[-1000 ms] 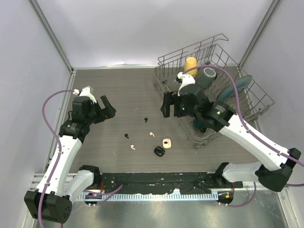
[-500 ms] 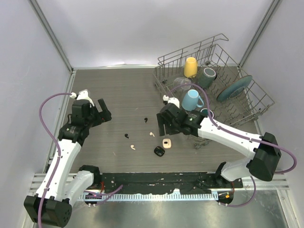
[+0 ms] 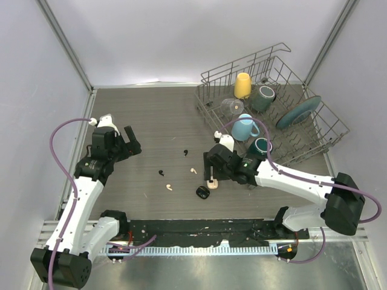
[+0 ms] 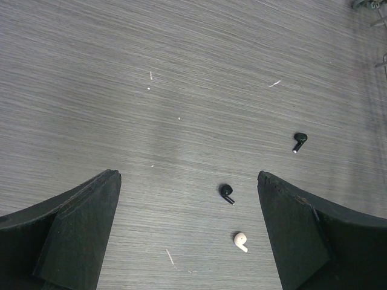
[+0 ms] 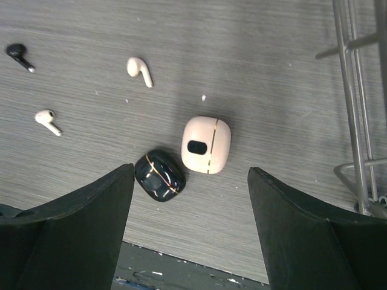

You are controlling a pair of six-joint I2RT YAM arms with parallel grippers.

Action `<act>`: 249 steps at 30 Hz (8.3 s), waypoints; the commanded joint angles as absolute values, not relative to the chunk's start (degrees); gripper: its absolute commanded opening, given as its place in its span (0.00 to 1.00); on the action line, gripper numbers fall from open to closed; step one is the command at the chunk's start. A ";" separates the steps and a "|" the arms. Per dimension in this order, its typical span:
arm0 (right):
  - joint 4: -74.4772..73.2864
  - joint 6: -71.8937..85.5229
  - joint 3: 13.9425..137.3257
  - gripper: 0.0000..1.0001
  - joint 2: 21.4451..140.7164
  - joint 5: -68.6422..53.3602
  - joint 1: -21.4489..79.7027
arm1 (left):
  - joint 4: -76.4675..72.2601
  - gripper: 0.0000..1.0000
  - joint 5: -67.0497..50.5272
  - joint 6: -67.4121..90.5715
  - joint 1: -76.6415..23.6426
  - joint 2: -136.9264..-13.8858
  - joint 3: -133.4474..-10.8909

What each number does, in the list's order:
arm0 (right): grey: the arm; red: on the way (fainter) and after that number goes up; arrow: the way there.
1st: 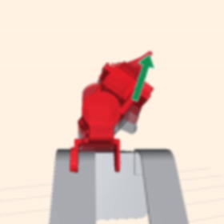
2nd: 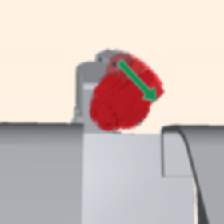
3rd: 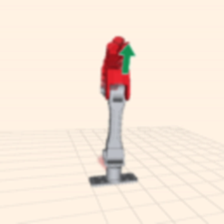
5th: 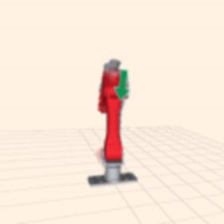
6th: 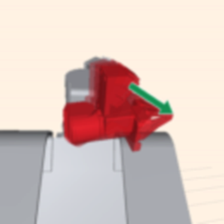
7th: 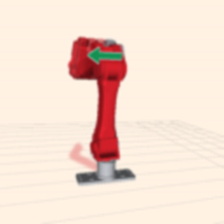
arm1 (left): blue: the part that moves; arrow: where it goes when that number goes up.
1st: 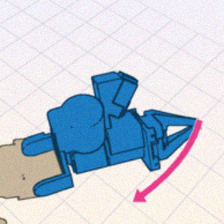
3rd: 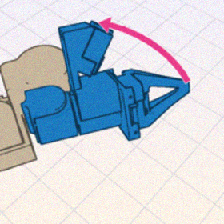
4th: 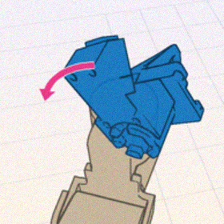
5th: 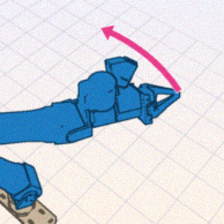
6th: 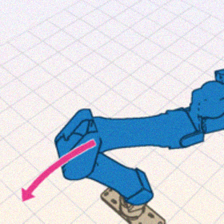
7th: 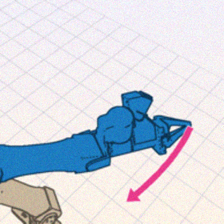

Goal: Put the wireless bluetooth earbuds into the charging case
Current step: Pick up the charging case at the center of the board.

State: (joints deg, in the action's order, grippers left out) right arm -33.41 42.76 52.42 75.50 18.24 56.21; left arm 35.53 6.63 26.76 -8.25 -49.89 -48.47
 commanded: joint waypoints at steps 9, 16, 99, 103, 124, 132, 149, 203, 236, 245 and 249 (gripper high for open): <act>-30.14 41.66 54.84 0.79 76.29 21.80 56.60 | 34.89 1.00 7.82 27.33 -8.44 -51.06 -48.51; -31.20 40.78 55.99 0.68 78.22 22.06 56.51 | 35.07 1.00 8.35 27.07 -8.44 -51.85 -48.95; -25.66 39.90 48.78 0.64 87.98 20.65 56.69 | 34.36 1.00 7.82 27.95 -8.44 -55.99 -49.22; -24.61 39.11 48.78 0.62 88.42 19.52 56.69 | 34.45 1.00 8.17 27.95 -8.44 -55.99 -49.31; -15.30 18.14 52.73 0.03 74.02 7.48 56.69 | 27.97 1.00 -15.23 24.78 -8.35 -54.93 -48.26; -11.35 0.72 56.60 0.01 69.62 -7.46 56.69 | 14.51 1.00 -39.09 30.85 -8.26 -56.77 -47.46; -2.38 -20.83 50.01 0.01 61.44 -10.99 56.69 | 10.81 0.98 -56.87 35.07 -13.18 -57.83 -50.36; 2.03 -6.52 51.58 0.67 63.98 -2.64 56.78 | 12.66 0.00 -40.35 32.61 -30.06 -65.39 -50.71; -14.51 38.40 68.28 0.81 64.16 -17.74 34.54 | -17.24 0.00 -41.41 58.13 -12.74 -55.12 -45.44; -12.57 58.34 71.10 0.79 67.85 -20.83 33.05 | -9.23 0.00 -22.60 26.20 -13.45 -36.84 -38.42; -11.78 66.34 71.19 0.75 70.13 -25.48 31.20 | -12.11 0.00 -23.82 22.15 -13.45 -33.75 -35.61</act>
